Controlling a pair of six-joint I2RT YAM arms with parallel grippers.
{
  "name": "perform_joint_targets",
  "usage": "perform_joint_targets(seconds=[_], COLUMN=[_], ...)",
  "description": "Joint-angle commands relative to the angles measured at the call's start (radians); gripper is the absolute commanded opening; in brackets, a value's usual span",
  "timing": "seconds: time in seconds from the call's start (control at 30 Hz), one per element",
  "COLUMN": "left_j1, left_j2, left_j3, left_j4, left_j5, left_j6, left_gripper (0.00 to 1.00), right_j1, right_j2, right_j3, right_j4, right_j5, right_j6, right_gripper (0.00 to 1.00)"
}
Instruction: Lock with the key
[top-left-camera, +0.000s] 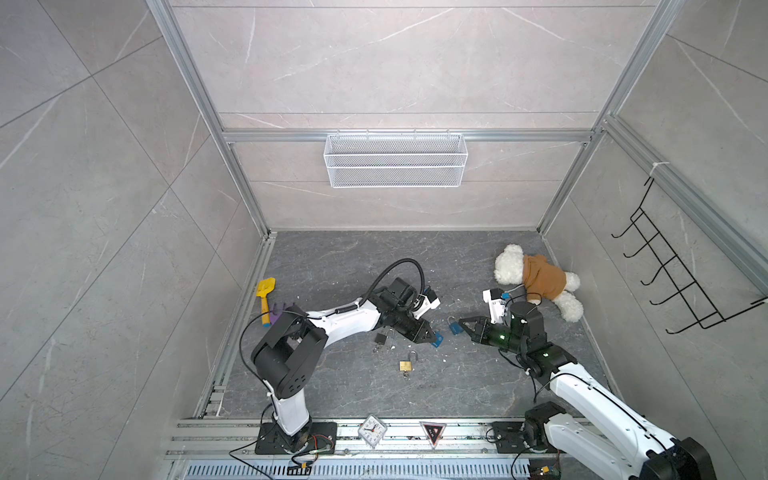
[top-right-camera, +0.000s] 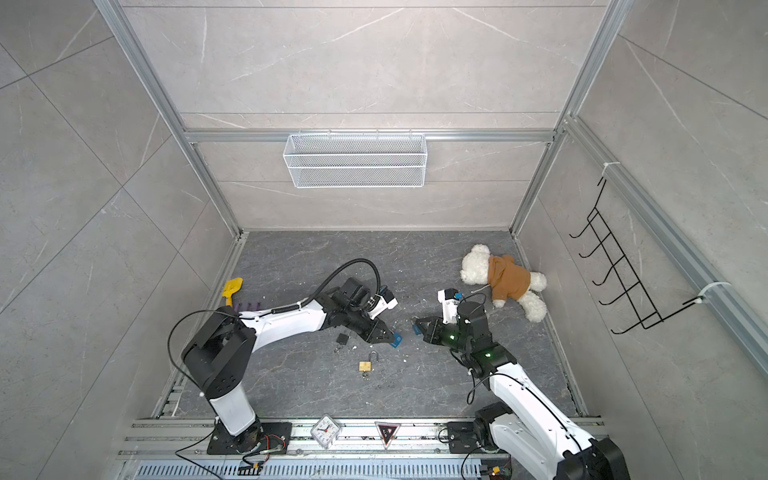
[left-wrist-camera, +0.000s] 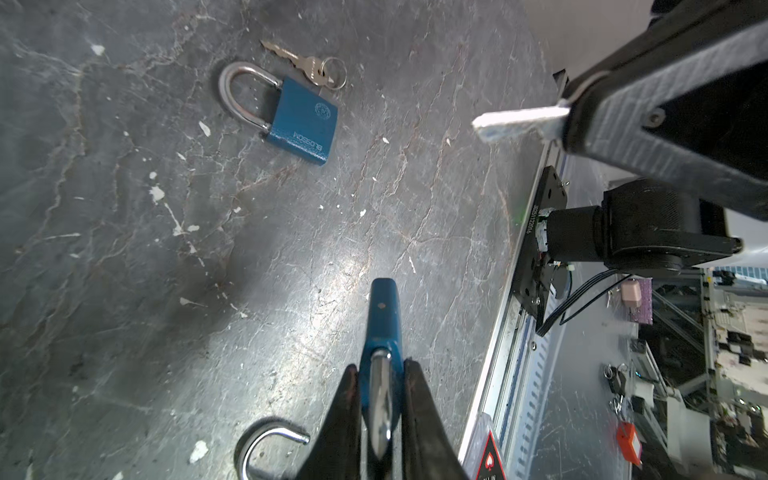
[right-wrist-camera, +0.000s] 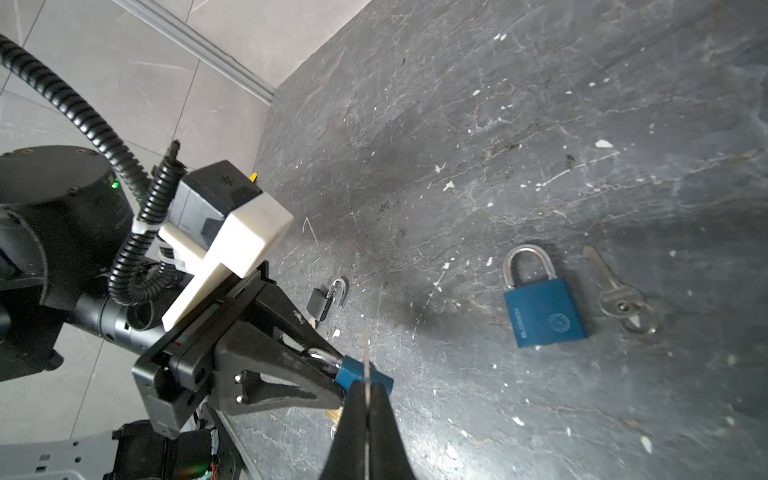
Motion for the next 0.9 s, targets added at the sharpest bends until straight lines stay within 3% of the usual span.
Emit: perform_joint_targets(seconds=[0.0, 0.17, 0.7, 0.87], left_j1=[-0.009, -0.018, -0.02, -0.02], left_j2=[0.072, 0.192, 0.35, 0.383], left_j3=[0.138, 0.259, 0.434, 0.478], left_j4=[-0.165, -0.308, -0.494, -0.533], left_j5=[0.059, 0.024, 0.002, -0.032], left_j6=[0.12, 0.181, 0.28, 0.298], left_gripper=[0.0, 0.0, 0.0, 0.15], right_j1=[-0.002, -0.001, 0.011, 0.037], right_j2=[0.01, 0.029, 0.077, 0.112], right_j3=[-0.051, -0.091, -0.199, -0.255], right_j4=[0.1, 0.161, 0.321, 0.413], right_j5=[0.028, 0.022, 0.054, 0.097], right_j6=[0.051, 0.074, 0.144, 0.177], right_gripper=[0.0, 0.0, 0.0, 0.0])
